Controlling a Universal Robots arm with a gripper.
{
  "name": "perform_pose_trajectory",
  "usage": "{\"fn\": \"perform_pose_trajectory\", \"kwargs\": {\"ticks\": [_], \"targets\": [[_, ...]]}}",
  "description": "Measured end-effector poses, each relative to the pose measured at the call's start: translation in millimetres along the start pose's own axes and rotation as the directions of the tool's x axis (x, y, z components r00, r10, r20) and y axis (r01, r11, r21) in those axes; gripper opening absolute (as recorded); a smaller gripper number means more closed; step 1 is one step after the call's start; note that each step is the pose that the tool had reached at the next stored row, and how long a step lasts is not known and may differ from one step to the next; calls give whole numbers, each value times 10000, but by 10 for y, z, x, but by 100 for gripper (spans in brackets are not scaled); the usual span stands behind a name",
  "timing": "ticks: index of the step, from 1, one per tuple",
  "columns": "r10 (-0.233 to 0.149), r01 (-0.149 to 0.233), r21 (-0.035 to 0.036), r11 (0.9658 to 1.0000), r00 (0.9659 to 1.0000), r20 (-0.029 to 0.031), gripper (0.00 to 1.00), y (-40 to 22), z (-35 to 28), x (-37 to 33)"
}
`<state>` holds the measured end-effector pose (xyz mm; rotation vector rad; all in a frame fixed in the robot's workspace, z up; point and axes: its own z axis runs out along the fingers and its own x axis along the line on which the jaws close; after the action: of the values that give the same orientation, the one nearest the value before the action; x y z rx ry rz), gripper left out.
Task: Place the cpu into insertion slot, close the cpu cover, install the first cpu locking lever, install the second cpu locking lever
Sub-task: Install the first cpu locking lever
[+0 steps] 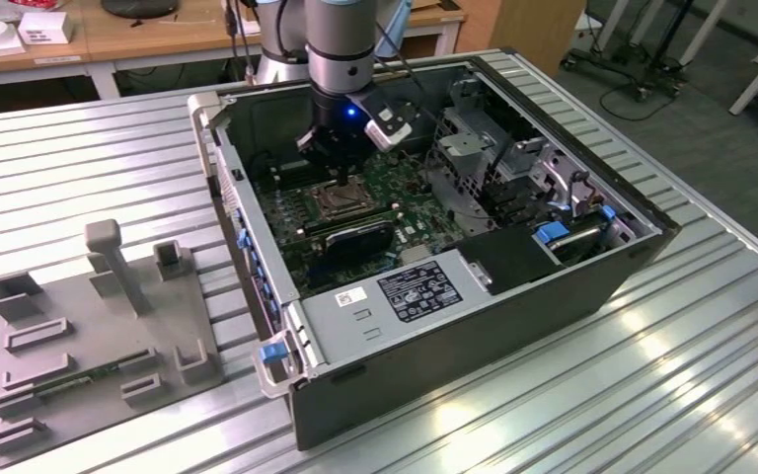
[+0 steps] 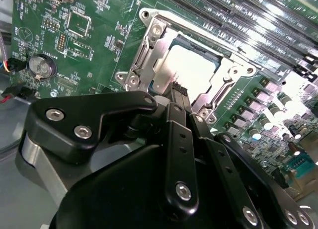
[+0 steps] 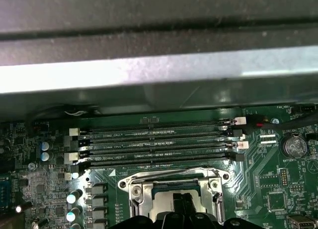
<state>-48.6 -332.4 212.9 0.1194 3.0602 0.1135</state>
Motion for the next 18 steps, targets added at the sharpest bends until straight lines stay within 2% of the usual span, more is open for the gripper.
{"fn": "perform_pose_trajectory", "kwargs": {"ticks": [4, 16, 18], "targets": [[3, -3, -44, 10000, 10000, -4, 10, 0, 0, 0], [6, -6, -42, 10000, 10000, -30, 10, 1, 0, -16], [7, -8, -38, 10000, 10000, -69, 10, 1, 1, -16]]}}
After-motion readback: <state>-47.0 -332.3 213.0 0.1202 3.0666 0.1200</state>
